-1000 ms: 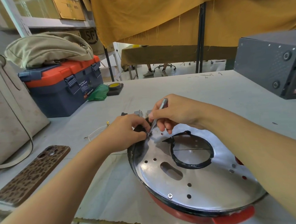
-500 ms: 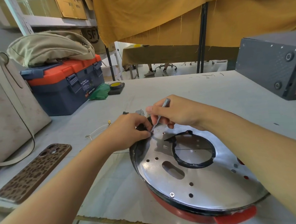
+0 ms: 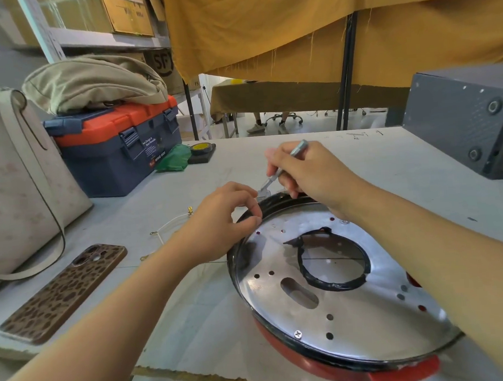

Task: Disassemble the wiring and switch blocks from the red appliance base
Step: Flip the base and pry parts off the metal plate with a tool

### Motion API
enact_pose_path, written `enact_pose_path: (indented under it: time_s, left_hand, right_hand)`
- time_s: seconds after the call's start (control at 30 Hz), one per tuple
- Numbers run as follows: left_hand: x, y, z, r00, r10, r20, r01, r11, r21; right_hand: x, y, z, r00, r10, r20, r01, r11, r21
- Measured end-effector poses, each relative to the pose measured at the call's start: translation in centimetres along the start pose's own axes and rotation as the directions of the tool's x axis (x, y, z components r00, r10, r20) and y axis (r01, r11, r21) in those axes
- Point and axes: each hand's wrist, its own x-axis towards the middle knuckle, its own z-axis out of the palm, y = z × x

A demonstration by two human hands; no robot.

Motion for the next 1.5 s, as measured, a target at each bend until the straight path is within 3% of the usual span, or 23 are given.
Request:
enact_pose_path:
  time_s: [0.1,0.17,0.27,0.47,0.63,0.83,1.5]
  left_hand:
    - [-0.5,-0.1,0.2,0.987,-0.051,-0.152,0.028,0.988,-0.149]
    - [-0.6,-0.2,0.0,0.96,-0.15,-0.235,0.078,0.953,-0.291]
    - [-0.7,-1.1,-1.1,0.939,-0.245,-0.242,0.13,0.903,-0.408]
    - [-1.7,-4.1,-2.9,0.957,-0.24,-0.161,0.204,0.955,-0.216]
    - [-1.8,-5.6,-2.6,0.977,-0.209,-0.041,0.209,0.978,-0.005]
    - [-0.8,-6.1,-1.1,0.977,-0.211,0.033,0.203,0.966,0.158]
    - [-0.2,-7.0,-0.6,0.961,-0.276,0.003,0.276,0.96,0.035]
  right_hand:
    - [0.3,-0.9,0.0,0.997,-0.049,-0.051,0.044,0.995,-0.089]
    - [0.4,-1.7,0.1,0.999,-0.051,-0.004,0.05,0.99,-0.132]
    - [0.2,-2.9,0.0,0.993,-0.018,0.116,0.03,0.994,-0.106]
    - [-2.0,-2.6,0.2,0.963,0.068,0.26,0.004,0.964,-0.267]
    - [-4.5,-1.8,0.5,0.924,0.111,0.365,0.132,0.805,-0.579]
    - [-5.5,-1.5,0.7,0.922,0.133,0.364,0.147,0.749,-0.646]
    - [-5.7,-0.9,0.5,0.93,0.102,0.353,0.147,0.778,-0.611]
